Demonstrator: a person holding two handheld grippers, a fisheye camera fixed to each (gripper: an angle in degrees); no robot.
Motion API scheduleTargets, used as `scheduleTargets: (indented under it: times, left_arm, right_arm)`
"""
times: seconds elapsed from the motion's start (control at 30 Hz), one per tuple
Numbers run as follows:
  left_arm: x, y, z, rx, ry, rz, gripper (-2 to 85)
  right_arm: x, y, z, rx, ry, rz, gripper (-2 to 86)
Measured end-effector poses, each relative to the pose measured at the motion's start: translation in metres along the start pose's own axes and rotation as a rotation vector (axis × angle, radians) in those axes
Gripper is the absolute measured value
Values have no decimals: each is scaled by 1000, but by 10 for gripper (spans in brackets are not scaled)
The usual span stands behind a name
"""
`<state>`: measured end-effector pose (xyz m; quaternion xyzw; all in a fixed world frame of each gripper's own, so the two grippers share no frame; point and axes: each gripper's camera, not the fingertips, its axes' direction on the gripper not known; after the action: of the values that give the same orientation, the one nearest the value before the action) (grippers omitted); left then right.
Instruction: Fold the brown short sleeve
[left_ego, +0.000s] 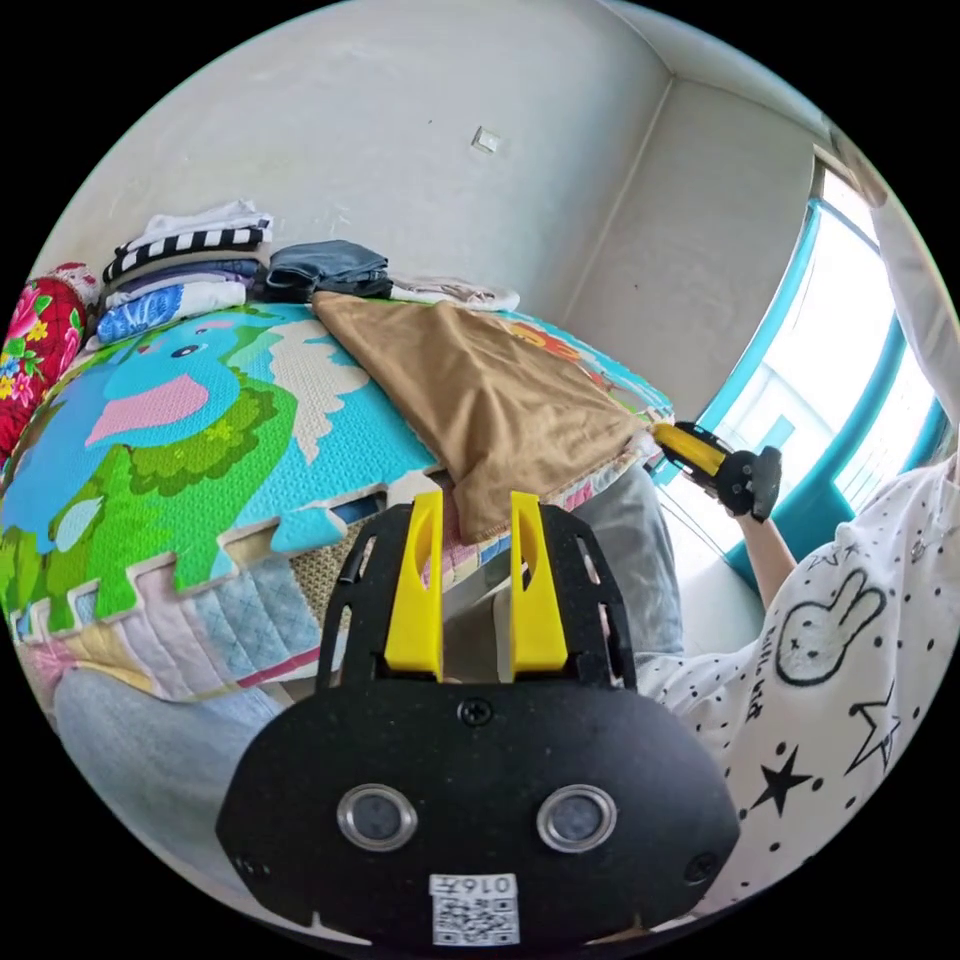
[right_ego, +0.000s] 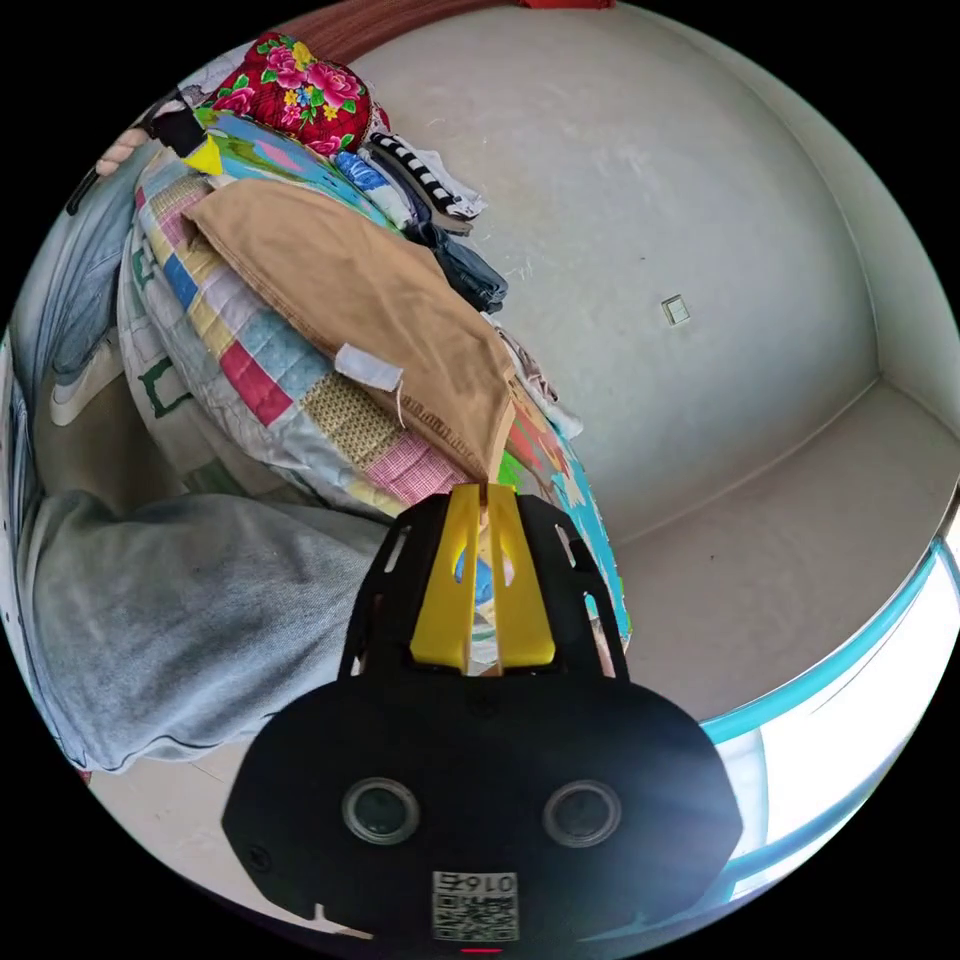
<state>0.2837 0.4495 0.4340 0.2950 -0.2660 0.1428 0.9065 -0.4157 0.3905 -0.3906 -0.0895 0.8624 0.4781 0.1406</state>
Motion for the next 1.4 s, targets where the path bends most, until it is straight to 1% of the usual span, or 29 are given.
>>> scheduleTargets:
  times: [0.13,0.23,0.33,0.4,0.5,0.57,0.6,0.67,0.73,0.83,0.93,1.0,1.03,1.07,1.1,1.17,1.23,1.3,1.33,1.4]
  left_arm:
    - [11,-2,4,-26,-45,108,121]
    - [13,-4,10,-63,-105,141,124]
    - [7,-6,14,-77,-132,131,118]
    - [-1,-7,19,-98,-102,97,112]
    - [-16,-8,24,-88,-10,45,85]
    - [-27,-9,24,-71,-20,7,48]
    - [-34,-10,22,-55,-28,-10,8]
    - [-43,-12,18,-35,4,-14,-3]
    - [-51,-17,14,-54,66,-3,-7]
    - [-59,-24,4,-34,115,7,-9]
    - [-69,-28,4,-63,119,27,-10]
    - [-79,-29,13,-101,137,2,-10]
    - [-84,-31,13,-95,179,-22,-10]
    - [-85,-32,12,-79,197,-28,-10]
    - [-87,-35,7,-45,214,-27,-10]
    - [-91,-41,7,-50,185,-8,-10]
    - [-104,-45,17,-111,169,-16,-10]
    - [-116,-48,23,-128,245,-47,-10]
    - [-121,-51,25,-129,289,-59,-10]
    - [-127,-54,23,-124,307,-58,-9]
  right_arm:
    - [-2,-8,-42,14,32,-23,3]
    - [-6,-16,-70,22,54,-39,1]
    - [-11,-24,-91,25,123,-48,1]
    - [-10,-27,-101,17,98,-23,1]
    - [-12,-28,-105,12,69,-2,1]
    - [-15,-29,-106,7,67,-7,1]
    - [-16,-30,-106,7,63,-5,1]
    - [-17,-30,-105,8,53,1,1]
    - [-18,-30,-101,6,45,9,0]
    - [-21,-31,-91,-11,53,7,0]
    - [-24,-30,-81,0,64,14,1]
    - [-32,-22,-59,-34,16,-24,1]
    - [-36,-19,-50,-55,3,-35,1]
    - [-42,-15,-36,-84,7,-45,1]
    - [-47,-14,-29,-74,56,-36,1]
    - [-45,-14,-25,-23,92,3,2]
    - [-41,-9,-11,-9,32,35,3]
    - [-49,2,27,-70,-69,-15,4]
    - [-52,5,36,-77,-80,-26,5]
    - [-58,14,64,-90,-130,-44,8]
